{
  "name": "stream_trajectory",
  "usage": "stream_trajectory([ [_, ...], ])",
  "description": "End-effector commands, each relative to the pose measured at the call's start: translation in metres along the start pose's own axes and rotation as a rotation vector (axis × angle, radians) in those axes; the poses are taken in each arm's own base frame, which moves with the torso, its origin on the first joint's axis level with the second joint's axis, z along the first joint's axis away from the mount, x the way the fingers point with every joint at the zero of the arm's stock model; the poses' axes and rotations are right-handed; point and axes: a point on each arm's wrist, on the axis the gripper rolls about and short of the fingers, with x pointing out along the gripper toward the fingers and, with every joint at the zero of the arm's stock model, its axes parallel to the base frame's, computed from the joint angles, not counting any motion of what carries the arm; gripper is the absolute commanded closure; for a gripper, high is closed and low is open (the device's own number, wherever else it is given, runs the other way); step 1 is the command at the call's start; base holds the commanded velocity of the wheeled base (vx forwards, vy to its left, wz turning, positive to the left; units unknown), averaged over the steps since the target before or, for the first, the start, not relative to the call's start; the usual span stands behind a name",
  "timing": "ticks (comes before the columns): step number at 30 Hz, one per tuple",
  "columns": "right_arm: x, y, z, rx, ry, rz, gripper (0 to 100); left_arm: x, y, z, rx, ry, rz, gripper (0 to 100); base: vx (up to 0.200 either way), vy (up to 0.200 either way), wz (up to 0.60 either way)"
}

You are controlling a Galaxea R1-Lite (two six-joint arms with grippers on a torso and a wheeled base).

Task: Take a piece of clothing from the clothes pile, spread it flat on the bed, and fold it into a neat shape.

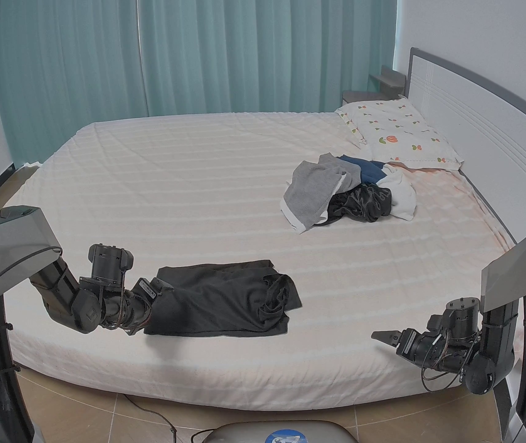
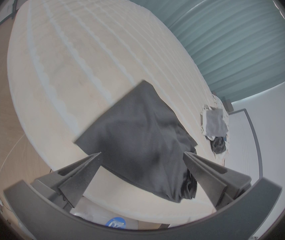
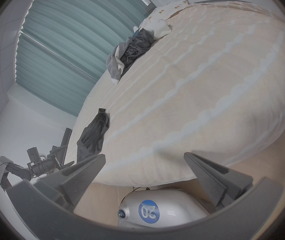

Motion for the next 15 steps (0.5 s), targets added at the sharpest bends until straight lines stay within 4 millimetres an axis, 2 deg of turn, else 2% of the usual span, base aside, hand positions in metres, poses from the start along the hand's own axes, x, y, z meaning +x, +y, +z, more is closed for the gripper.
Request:
stream_trajectory([
  [1,0.001,-0.0002,-0.0004,-0.002,-0.003,0.003,0,0.0056,0.0044,-0.0013,-0.005,0.009,0.016,0,0.0,0.2,0.0],
  [15,0.0048,0.0055,0.0029,-0.017,-0.023,0.027,0,0.0065,0.0041,-0.0021,0.001,0.009,0.017,0,0.0,0.2,0.0],
])
